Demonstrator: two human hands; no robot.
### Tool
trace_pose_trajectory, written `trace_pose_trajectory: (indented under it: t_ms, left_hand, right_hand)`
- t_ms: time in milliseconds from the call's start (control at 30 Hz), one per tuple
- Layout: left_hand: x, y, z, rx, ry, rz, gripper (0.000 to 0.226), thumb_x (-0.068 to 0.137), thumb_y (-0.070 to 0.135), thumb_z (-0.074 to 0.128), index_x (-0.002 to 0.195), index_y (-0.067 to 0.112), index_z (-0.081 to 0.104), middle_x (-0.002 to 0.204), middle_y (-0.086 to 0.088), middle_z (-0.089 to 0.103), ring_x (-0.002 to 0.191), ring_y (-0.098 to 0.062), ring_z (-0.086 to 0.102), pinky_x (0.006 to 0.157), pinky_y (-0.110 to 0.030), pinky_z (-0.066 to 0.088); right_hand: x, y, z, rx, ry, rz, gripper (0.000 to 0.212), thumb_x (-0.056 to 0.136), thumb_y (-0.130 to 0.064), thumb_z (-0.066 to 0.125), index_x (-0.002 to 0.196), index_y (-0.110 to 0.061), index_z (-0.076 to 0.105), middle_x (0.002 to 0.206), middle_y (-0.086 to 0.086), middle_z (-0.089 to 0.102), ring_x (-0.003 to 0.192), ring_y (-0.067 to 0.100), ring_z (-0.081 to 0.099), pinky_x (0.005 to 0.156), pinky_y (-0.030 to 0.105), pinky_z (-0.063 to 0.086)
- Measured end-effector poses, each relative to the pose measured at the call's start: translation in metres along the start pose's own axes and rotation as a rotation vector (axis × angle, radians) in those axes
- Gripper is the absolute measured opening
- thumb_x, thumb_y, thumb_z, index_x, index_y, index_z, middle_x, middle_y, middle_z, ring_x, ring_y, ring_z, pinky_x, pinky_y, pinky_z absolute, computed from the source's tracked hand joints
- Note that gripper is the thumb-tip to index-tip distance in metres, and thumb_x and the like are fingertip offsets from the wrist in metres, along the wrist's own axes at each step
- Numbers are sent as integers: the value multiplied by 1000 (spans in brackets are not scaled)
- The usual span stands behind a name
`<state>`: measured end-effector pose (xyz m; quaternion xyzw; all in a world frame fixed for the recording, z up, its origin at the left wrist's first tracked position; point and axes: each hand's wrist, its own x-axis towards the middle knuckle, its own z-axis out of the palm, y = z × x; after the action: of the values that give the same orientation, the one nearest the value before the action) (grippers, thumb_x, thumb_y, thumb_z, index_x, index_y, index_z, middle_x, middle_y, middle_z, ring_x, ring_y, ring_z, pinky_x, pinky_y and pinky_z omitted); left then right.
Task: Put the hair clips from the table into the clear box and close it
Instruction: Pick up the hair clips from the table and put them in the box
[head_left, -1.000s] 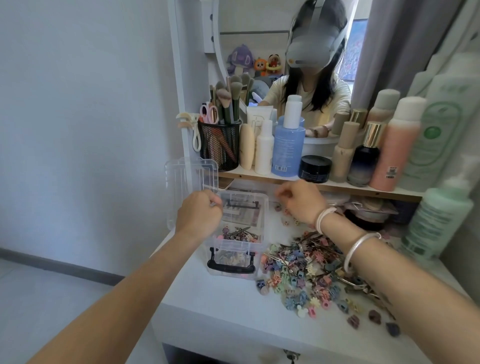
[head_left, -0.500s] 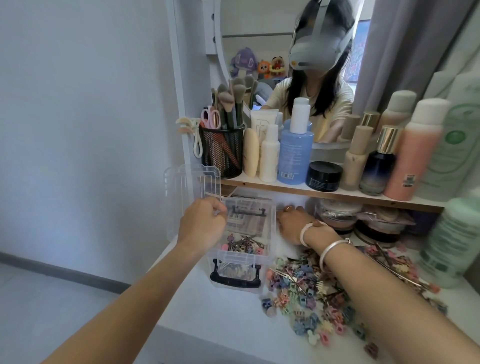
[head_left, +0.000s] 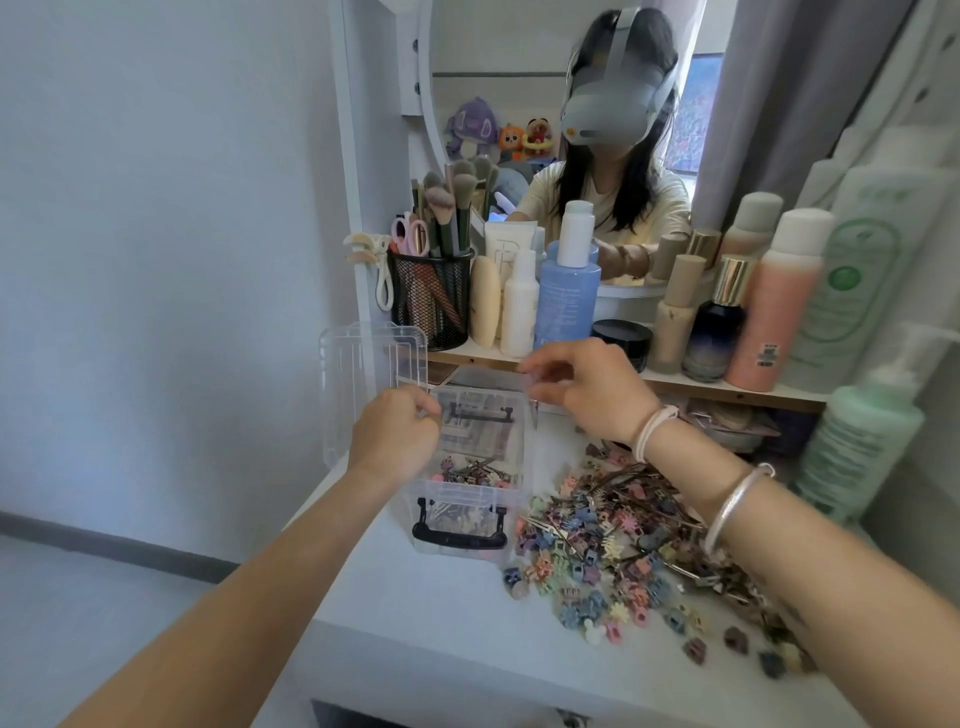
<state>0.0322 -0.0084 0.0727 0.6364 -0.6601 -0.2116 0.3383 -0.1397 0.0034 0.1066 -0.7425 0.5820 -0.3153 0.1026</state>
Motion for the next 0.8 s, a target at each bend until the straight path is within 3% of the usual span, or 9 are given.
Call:
trace_pose_trajectory:
  t_ms: [100,233,367,500,567,700,800]
  left_hand:
    - [-3,1,0,-1,-9,0,24,90,7,47,107,8,63,125,-11,59,115,-28,53,95,-32,39]
    - [-3,0,0,-7,-12,5,23,90,7,48,107,8,63,125,-11,59,116,-28,52,96,-31,39]
    - [-2,-1,2,-8,-7,9,23,90,7,47,106,7,64,125,-12,59,116,-28,53,95,-31,39]
    - [-1,-2,3,-12,-6,25,23,90,6,47,106,7,64,126,-10,58,117,-26,52,97,-30,38]
    - [0,-2,3,-13,-3,31,23,90,6,47,106,7,64,125,-10,58,117,-25,52,97,-29,38]
    - [2,-2,4,-13,-3,33,23,90,7,47,106,8,64,125,-10,58,116,-25,52,96,-29,38]
    - [2,-3,5,-3,-6,38,23,90,7,47,106,8,64,125,-10,58,116,-25,51,95,-30,38]
  right_hand:
    - [1,-15,1,27,-205,-18,33,84,-13,64,117,-13,63,116,3,66,110,13,58,95,17,38]
    - [6,12,-2,41,-122,138,35,87,-6,56,122,-11,58,127,7,60,120,20,54,99,21,36]
    - [4,55,16,-284,-316,312,48,90,-3,44,137,-12,41,143,10,44,129,26,44,106,28,34]
    - [9,66,41,-458,-452,359,55,91,-7,38,144,-7,21,152,13,26,136,32,34,110,36,32]
    - [15,65,49,-530,-477,368,52,92,-12,37,142,-3,24,150,15,27,133,33,37,107,37,35]
    - [19,61,50,-586,-532,363,36,93,-17,37,124,-3,48,133,17,51,117,31,52,90,31,43]
    - [14,64,46,-554,-556,363,34,93,-22,35,115,-4,52,126,17,54,112,32,53,85,31,42]
